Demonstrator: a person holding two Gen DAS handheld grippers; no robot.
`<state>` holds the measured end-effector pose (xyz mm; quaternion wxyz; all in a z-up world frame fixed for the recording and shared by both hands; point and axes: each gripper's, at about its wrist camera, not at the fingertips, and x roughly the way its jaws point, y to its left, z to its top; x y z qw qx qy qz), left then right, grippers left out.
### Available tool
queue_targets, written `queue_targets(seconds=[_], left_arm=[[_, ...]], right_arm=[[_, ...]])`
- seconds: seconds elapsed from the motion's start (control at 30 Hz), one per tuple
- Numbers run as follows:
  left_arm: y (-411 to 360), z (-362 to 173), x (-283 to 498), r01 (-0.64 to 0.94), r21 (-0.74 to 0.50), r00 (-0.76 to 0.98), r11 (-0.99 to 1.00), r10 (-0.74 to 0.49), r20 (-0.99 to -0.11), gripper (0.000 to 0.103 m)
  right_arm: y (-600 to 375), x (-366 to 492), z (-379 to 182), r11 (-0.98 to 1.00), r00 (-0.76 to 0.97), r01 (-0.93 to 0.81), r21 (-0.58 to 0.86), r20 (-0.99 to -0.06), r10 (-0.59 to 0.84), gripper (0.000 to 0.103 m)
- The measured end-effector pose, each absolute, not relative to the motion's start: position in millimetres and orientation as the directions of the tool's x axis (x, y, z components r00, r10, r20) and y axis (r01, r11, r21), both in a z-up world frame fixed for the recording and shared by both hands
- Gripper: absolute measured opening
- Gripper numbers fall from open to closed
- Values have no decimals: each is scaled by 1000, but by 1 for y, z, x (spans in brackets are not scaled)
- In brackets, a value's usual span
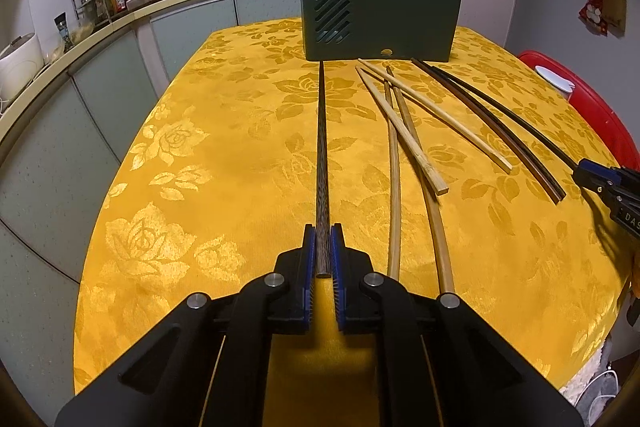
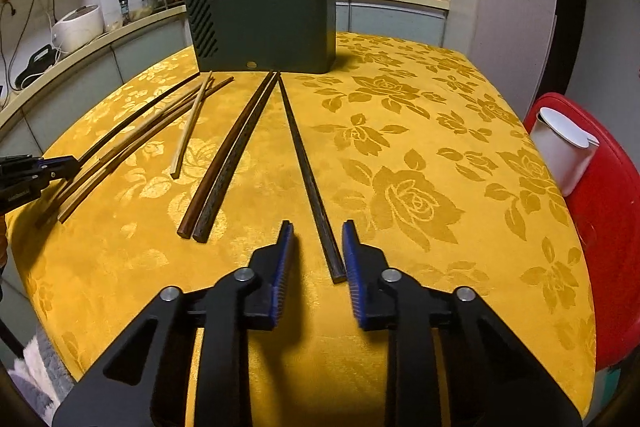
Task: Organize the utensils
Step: 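Grasp a dark chopstick with the left tool while the right tool grasps another dark chopstick, then lift both chopsticks and carry them over the green holder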
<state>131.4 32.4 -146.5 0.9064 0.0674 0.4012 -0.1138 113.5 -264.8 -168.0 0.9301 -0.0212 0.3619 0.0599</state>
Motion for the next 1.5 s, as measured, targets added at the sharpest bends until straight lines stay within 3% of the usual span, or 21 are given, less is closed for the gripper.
queue_targets(seconds=[0.13,0.4,0.97,1.5], left_arm=[[31,-146,131,260,34,653,965,-150,-742,7],[30,-132,122,274,42,676,961,-161,-719,7],[34,-19,118,239,114,840,964,-146,-522,7],[25,48,175,288,104,834,952,-196,-515,7]], right_arm=[[-265,113,-168,991,728,-130,11,-678,103,10],[-263,107,-155,990,725,-141,19,-679,116,8],[-273,100,-22,978,869,-188,87,-449,207,8],[-249,179,38,976,832,-208,68,-512,213,8]])
